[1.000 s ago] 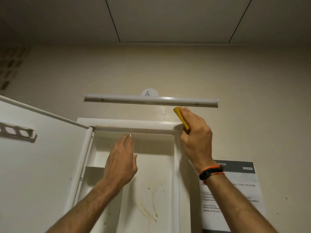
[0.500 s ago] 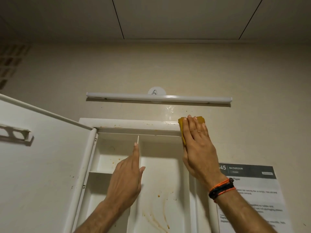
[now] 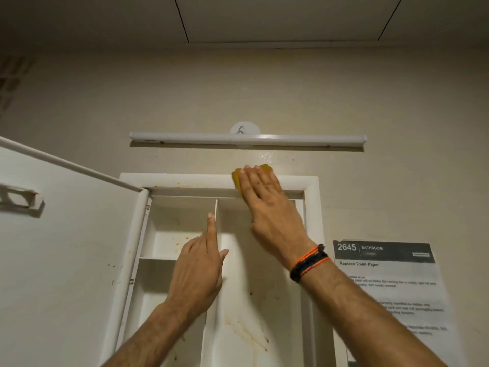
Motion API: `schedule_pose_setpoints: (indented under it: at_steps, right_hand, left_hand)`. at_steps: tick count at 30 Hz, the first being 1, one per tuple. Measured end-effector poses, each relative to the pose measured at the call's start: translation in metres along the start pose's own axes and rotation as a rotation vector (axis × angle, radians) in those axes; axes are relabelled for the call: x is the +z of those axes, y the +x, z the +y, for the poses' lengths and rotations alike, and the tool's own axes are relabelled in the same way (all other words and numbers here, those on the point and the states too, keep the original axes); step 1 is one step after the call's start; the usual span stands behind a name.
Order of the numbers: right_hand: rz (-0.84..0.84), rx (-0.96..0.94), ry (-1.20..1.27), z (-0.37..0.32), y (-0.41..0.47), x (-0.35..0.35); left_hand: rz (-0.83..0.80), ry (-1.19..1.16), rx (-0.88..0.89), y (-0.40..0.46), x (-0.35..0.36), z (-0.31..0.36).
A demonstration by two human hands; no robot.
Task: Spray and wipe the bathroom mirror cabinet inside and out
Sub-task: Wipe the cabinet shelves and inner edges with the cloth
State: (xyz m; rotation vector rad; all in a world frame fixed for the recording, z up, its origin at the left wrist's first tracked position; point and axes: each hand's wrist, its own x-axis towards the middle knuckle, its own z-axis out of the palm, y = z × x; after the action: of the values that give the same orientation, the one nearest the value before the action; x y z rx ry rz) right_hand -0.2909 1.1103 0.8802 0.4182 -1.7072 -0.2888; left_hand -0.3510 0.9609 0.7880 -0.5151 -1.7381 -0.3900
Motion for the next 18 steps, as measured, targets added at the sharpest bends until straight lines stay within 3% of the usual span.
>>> schedule_pose_setpoints:
  at_steps: [5, 9, 14, 18]
  right_hand:
    - [0.004, 0.151, -0.005, 0.043, -0.031, -0.022]
    - [0.021, 0.175, -0.043, 0.028, -0.025, -0.016]
    - [-0.034, 0.043, -0.001, -0.020, 0.008, 0.007]
    - [-0.073, -0.082, 0.003, -0.052, 0.037, 0.019]
  left_hand:
    - [-0.026, 0.026, -0.014, -0.001, -0.001, 0.001]
    - [-0.040, 0.057, -0.015, 0.000, -0.001, -0.001]
    - [-0.009, -0.075, 0.017, -0.006, -0.003, -0.010]
    - [-0.054, -0.038, 0.006, -0.019, -0.008, -0.029]
